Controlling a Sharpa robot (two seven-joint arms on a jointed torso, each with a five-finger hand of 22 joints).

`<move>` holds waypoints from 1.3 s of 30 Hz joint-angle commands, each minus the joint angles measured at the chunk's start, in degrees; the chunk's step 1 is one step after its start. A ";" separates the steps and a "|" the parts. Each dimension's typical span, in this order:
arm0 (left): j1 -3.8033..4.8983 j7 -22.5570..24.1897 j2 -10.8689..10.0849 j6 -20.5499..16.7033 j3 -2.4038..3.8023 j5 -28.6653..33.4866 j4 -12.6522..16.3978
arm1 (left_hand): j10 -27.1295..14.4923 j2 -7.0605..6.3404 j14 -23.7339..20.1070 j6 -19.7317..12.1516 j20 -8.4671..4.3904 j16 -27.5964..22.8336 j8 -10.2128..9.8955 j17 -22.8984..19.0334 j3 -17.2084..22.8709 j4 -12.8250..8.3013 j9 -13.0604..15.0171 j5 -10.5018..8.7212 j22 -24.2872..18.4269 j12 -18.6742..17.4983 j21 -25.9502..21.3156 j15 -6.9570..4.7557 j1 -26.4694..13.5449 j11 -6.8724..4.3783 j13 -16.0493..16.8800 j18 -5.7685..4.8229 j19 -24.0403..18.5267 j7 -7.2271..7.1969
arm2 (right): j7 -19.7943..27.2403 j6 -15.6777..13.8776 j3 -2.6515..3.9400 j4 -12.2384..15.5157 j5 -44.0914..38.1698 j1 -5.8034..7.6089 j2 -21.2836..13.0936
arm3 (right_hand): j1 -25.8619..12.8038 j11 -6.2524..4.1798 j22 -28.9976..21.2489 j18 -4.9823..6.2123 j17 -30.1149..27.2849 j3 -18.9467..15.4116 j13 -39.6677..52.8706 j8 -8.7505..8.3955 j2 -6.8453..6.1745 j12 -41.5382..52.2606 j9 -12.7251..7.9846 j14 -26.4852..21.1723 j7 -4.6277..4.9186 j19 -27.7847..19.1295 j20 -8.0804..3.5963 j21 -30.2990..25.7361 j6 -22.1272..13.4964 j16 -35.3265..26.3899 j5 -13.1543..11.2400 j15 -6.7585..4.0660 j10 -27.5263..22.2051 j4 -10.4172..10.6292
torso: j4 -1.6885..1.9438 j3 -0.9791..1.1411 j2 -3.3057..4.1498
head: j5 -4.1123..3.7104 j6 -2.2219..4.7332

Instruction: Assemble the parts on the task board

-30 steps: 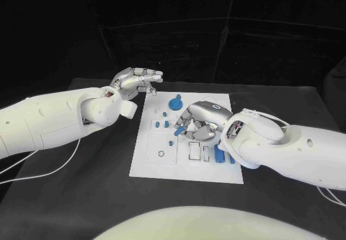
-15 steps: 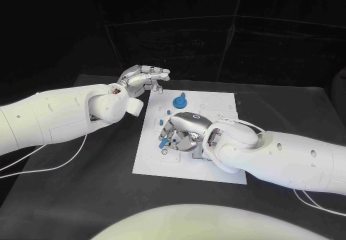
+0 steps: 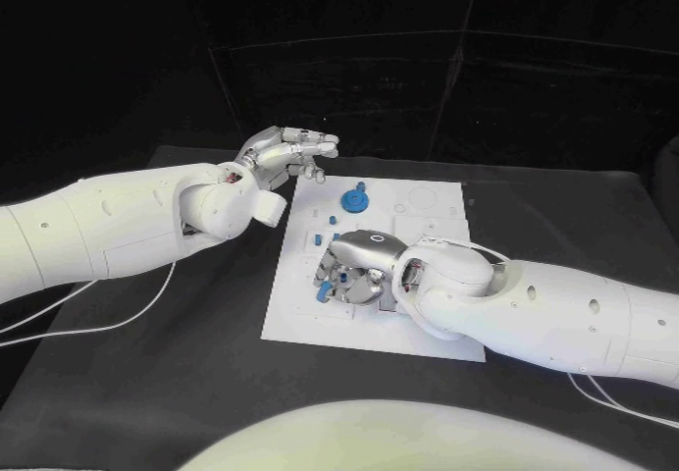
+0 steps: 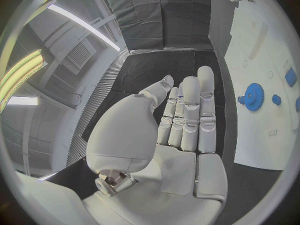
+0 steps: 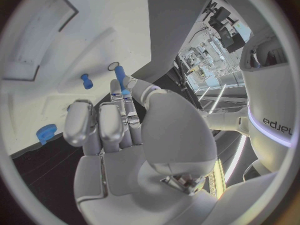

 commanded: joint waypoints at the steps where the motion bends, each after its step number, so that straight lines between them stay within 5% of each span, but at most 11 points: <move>1: 0.08 0.37 0.08 0.75 0.04 0.13 -0.02 | -0.45 0.22 -0.48 -0.25 0.14 -0.21 -0.05 -0.08 -0.26 0.04 0.00 -0.23 -0.09 0.32 -0.25 0.10 -0.25 -0.14 -0.07 0.76 -0.40 0.10 | -0.97 2.48 0.01 -0.11 -2.84 0.02 0.11 | -0.53 0.30 0.03 -0.72 0.04 -0.39 -0.01 -0.04 0.18 -0.35 0.04 0.88 0.43 -0.31 0.21 0.05 -0.06 0.09 0.38 0.32 -0.27 -0.04 | 0.02 -0.03 0.01 | -0.11 -0.02; 19: 0.08 0.28 0.10 0.87 0.04 0.13 -0.11 | -0.45 0.22 -0.48 -0.25 0.14 -0.21 -0.05 -0.08 -0.26 0.04 0.00 -0.23 -0.09 0.32 -0.25 0.10 -0.25 -0.14 -0.07 0.76 -0.40 0.10 | -3.90 2.87 0.00 -0.17 -6.74 -0.08 0.44 | -0.69 0.32 0.11 -0.74 0.11 -0.48 0.01 -0.08 0.21 -0.41 0.04 0.89 0.44 -0.28 0.23 0.08 -0.04 0.14 0.45 0.35 -0.23 0.01 | -0.01 -0.04 0.01 | -0.17 -0.06; 30: 0.08 0.17 0.06 0.91 0.04 0.13 -0.05 | -0.45 0.22 -0.48 -0.25 0.14 -0.21 -0.05 -0.08 -0.26 0.04 0.00 -0.23 -0.09 0.32 -0.25 0.10 -0.25 -0.14 -0.07 0.76 -0.40 0.10 | -3.18 4.07 -0.16 -0.42 -7.11 -0.09 1.58 | -3.75 1.47 -0.50 -0.63 -0.48 -3.31 -0.26 -1.44 -2.60 -1.26 -0.44 0.72 1.17 -0.74 1.08 -0.27 -3.88 -0.05 2.21 1.35 -4.73 0.71 | -0.01 -0.07 -0.04 | -0.26 -0.09; 39: 0.08 0.01 -0.03 1.11 0.04 0.13 0.00 | -0.48 0.25 -0.50 -0.28 0.15 -0.20 -0.04 -0.11 -0.33 0.04 0.00 -0.23 -0.12 0.35 -0.29 0.11 -0.25 -0.14 -0.07 0.75 -0.39 0.10 | -2.64 2.70 -0.28 -0.46 -7.10 -0.09 1.87 | -4.04 1.54 -0.58 -0.59 -0.55 -4.41 -0.19 -1.44 -2.97 -1.08 -0.45 0.69 1.01 -0.80 1.24 -0.32 -6.42 0.01 2.13 1.39 -5.89 0.71 | -0.02 -0.06 -0.02 | -0.26 -0.12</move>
